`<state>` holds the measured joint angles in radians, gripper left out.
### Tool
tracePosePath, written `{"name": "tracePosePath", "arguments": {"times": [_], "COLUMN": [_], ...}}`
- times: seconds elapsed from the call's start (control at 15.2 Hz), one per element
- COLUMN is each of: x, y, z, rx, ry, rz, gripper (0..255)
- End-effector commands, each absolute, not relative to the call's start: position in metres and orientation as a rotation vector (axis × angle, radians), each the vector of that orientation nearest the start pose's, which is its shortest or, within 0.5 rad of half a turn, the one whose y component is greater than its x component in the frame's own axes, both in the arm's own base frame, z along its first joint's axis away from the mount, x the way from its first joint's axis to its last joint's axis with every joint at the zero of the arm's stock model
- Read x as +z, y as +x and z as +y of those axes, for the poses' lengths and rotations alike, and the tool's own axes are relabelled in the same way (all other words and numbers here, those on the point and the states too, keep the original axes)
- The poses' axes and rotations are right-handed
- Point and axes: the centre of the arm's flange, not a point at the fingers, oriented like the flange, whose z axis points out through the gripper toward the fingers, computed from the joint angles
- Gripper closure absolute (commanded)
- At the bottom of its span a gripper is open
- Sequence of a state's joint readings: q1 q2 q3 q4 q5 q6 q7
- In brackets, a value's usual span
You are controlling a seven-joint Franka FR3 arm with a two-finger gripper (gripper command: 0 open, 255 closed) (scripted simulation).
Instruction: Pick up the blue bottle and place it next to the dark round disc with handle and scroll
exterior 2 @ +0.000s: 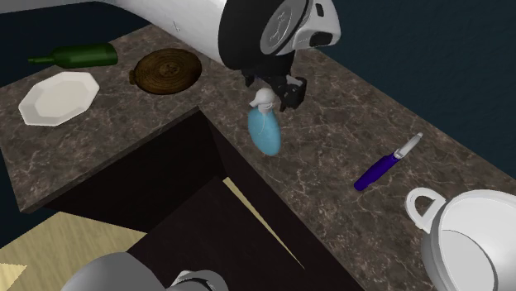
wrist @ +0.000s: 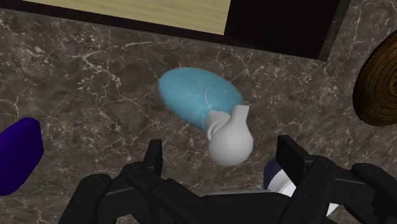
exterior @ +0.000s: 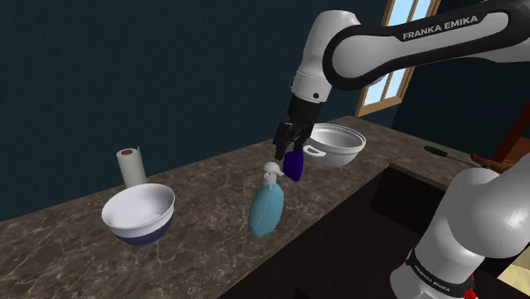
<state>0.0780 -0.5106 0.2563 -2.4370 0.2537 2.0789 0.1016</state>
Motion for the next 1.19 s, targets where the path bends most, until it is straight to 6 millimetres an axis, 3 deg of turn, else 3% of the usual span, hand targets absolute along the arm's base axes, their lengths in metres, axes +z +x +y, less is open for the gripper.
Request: {"name": "tracePosePath", "arguments": {"times": [0.0, 0.53, 1.06, 1.12], "x": [0.483, 0.442, 0.442, 0.442], "y": [0.398, 0.405, 0.405, 0.405], "z": [0.173, 0.182, 0.182, 0.182], "rx": [-0.206, -0.210, -0.209, -0.209], "ry": [-2.991, -2.990, -2.990, -2.990], "rz": [-0.132, -0.129, -0.129, -0.129], "gripper": [0, 0, 0, 255]}}
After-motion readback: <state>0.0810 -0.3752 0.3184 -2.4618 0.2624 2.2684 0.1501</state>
